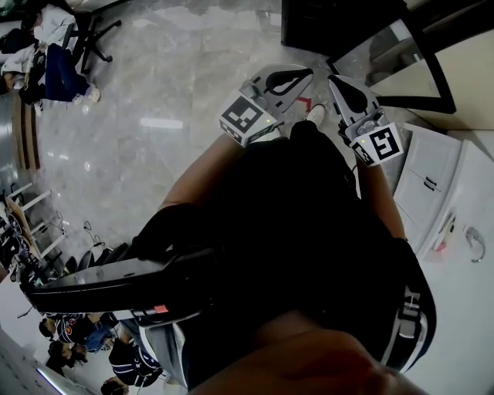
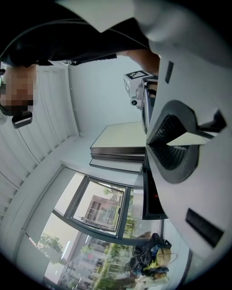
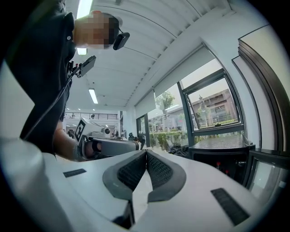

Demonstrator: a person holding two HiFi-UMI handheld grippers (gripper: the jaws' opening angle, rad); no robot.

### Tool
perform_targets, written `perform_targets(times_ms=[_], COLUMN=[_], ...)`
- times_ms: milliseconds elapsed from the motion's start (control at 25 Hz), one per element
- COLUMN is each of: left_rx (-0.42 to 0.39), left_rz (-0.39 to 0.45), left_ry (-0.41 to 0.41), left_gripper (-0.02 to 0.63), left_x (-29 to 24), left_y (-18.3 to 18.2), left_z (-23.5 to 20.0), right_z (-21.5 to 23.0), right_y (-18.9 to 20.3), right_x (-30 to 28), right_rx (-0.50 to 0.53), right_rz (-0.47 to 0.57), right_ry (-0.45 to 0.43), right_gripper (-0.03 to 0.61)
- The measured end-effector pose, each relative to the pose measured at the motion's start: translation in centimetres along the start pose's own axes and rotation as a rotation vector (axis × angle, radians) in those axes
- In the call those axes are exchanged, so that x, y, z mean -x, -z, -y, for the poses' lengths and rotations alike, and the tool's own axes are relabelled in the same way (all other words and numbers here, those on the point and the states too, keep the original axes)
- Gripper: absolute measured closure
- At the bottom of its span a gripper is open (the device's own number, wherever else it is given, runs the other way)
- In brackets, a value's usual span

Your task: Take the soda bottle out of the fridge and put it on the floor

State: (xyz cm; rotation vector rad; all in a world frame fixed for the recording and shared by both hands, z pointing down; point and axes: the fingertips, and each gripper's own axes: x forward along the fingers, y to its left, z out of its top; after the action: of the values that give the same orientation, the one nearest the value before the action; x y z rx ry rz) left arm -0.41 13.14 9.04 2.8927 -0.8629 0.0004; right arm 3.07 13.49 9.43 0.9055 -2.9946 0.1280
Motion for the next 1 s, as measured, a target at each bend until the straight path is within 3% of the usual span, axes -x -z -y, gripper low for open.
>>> perform_targets(times_ms=[320, 640, 800, 1000], left_rx=[-0.008, -0.009, -0.019, -0.012], left_rz=[-0.010, -0.025, -0.024, -0.044], left_ry=[-0.050, -0.152, -0.209, -0.239], left_gripper=[0.618, 0.618, 0.618, 0.618], left_x=[-6.5, -11.9, -13.4, -15.2], left_y=[-0.2, -0.2, 0.1, 3.5], left_z=[-2.7, -5.5, -7.5, -11.4], right_z=[7.0, 12.9, 15.7, 20.2], right_y=[-0.4, 0.7, 1.9, 5.4], right_x=[-0.3, -1.0, -2.3, -4.9], right_rx=[0.006, -0.011, -0.017, -0.031], right_rz=[0.001, -0.020, -0.038, -0.066], right_ry=[-0.060, -0.117, -0.116, -0.063], right_gripper=[0.566, 0.566, 0.565, 0.565])
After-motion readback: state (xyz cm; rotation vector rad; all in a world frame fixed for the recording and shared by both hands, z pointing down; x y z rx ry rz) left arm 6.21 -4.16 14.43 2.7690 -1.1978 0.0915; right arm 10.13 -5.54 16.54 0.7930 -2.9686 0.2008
